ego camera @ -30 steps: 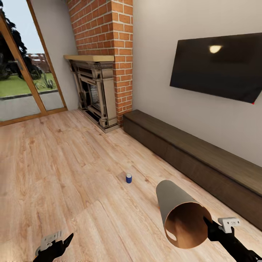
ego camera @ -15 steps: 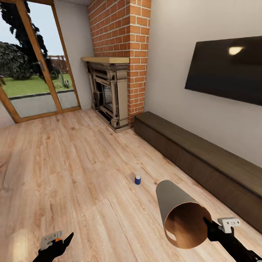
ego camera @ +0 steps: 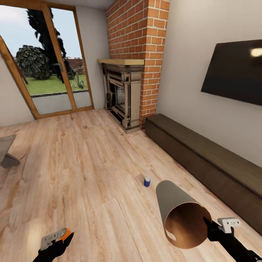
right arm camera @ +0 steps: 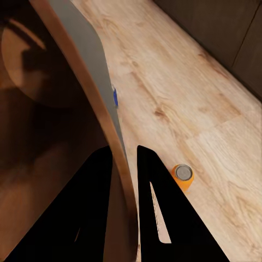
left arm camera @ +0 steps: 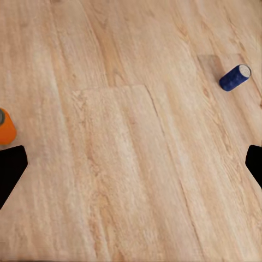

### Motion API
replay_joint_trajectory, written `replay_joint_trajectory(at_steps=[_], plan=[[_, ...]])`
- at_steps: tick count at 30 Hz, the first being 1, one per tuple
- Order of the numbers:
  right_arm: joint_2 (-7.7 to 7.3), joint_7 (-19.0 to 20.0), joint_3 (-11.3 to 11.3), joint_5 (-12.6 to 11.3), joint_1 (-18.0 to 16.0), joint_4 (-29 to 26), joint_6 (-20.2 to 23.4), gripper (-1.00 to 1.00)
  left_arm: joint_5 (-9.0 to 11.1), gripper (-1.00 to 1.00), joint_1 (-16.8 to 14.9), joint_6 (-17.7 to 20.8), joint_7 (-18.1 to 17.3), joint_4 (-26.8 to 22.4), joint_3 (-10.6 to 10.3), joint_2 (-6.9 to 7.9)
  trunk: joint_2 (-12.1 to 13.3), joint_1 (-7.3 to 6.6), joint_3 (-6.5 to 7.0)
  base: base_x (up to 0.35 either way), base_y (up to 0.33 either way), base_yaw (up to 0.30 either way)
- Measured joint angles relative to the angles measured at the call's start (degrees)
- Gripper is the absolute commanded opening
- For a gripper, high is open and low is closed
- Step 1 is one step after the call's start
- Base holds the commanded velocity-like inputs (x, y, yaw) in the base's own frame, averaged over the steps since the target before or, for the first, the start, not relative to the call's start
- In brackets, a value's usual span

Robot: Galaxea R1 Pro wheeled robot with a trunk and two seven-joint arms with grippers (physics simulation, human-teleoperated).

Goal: Put the three can of soda from the living room inside the tash can in the kitchen.

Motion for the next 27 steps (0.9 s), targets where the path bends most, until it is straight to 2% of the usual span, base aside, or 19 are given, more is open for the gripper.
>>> replay_joint_trajectory(at_steps=[13,18,23,27], plan=[[-0.01,0.06,1.01,0.10,0.01,0.87,0.00,-1.00,-0.04,1.00,-0.01,0.00,0.04,0.09,0.00,0.03,0.00,0.00,0.53,0.019,0.005,0.213],[-0.03,0.08,1.21,0.04,0.00,0.96,-0.23,-1.00,-0.04,1.00,-0.04,0.00,0.05,0.16,0.00,0.08,0.00,0.00,0.59,0.248,0.065,0.046],[-0.03,0.08,1.23,0.07,0.00,1.28,-3.22,-1.00,-0.06,1.00,-0.07,0.00,0.05,0.19,-0.03,0.09,0.00,0.00,0.60,0.314,0.016,0.006],[-0.03,0.08,1.24,0.02,0.00,1.43,-4.00,-1.00,-0.11,1.00,-0.08,0.00,0.05,0.19,-0.07,0.09,0.00,0.00,0.60,0.323,-0.001,0.001]])
